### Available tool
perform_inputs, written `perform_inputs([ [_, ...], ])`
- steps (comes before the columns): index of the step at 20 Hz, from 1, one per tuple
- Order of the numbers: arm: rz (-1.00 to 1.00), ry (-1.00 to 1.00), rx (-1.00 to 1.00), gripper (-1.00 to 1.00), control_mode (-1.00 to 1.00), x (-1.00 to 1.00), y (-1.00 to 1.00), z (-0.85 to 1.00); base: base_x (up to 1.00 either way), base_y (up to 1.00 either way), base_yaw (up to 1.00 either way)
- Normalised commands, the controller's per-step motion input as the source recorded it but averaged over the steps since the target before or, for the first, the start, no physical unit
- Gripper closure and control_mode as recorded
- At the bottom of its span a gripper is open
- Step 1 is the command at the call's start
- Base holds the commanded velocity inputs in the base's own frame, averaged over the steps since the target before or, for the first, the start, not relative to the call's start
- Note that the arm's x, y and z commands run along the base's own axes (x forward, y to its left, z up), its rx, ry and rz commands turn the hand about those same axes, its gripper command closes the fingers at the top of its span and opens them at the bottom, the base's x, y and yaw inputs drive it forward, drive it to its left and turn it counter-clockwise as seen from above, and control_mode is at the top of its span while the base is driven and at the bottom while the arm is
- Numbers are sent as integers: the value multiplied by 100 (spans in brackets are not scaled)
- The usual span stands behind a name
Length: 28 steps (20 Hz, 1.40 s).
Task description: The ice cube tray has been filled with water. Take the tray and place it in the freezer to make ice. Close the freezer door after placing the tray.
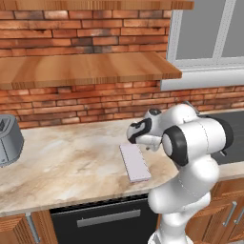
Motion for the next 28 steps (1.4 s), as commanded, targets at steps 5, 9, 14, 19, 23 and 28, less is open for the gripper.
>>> perform_inputs([
  [5, -5, 0, 0, -100, -100, 11, 1, -29, 0, 0, 0],
  [9, -12, 2, 0, -100, -100, 0, 8, -25, 0, 0, 0],
  [14, -16, 6, 1, -100, -100, 0, 15, -19, 0, 0, 0],
  [19, -15, 1, 0, -100, -100, 0, 30, -6, 0, 0, 0],
  [23, -14, 0, 0, -100, -100, -3, 46, -6, 0, 0, 0],
  [28, -13, 0, 0, -100, -100, -12, 56, -14, 0, 0, 0],
])
